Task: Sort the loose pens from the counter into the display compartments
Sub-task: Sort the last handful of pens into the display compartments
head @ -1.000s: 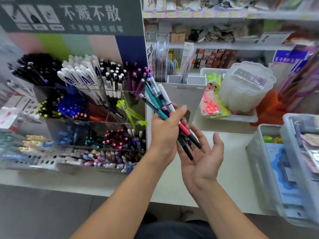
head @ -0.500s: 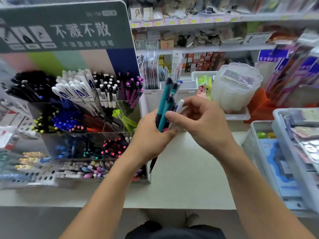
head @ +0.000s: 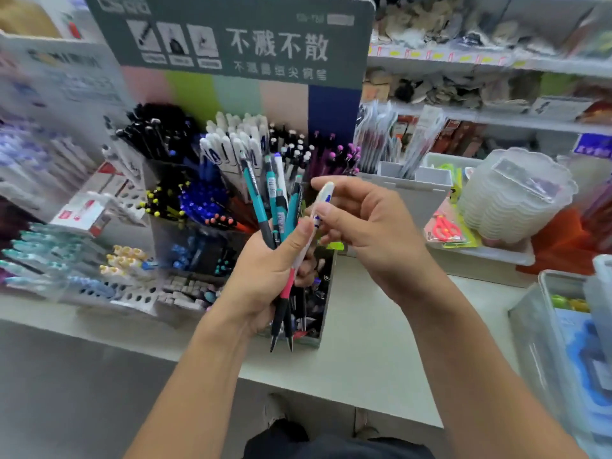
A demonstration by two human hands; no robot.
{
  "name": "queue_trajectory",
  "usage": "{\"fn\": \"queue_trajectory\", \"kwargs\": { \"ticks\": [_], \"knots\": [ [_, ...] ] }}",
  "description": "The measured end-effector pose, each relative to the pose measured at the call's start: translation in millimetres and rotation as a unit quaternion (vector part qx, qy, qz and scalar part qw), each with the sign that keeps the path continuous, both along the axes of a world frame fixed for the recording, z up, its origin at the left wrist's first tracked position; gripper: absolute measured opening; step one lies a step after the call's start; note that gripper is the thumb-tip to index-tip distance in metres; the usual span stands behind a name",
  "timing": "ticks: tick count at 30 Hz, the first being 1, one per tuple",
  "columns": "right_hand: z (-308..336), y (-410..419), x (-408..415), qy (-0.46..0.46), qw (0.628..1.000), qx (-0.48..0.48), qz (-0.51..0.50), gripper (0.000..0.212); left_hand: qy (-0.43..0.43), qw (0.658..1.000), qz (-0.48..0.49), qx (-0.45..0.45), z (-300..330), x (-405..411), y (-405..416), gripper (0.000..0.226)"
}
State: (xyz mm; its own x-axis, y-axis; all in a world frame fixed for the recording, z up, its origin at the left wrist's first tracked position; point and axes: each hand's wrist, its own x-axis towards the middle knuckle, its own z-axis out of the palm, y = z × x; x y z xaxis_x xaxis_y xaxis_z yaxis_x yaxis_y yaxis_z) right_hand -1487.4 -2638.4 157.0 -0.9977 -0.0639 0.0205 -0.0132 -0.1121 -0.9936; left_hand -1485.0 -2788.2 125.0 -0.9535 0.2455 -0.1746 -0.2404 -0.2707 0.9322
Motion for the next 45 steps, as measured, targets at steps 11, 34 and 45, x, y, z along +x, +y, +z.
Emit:
{"fn": "queue_trajectory", "kwargs": {
  "ticks": [11, 34, 45],
  "knots": [
    [-4, -65, -14, 0.025, 0.999, 0.042, 0.013, 0.022, -0.008, 0.973, 0.226, -0.039, -19, 6, -65, 0.014],
    [9, -42, -22, 0.239, 0.922, 0.276, -0.131, 0.023, -0.017, 0.984, 0.179, -0.004, -37, -1, -110, 0.017],
    [-66, -11, 29, 0.235, 0.868, 0.413, -0.145, 0.026, -0.052, 0.978, 0.199, 0.039, -44, 0, -52, 0.018]
  ]
}}
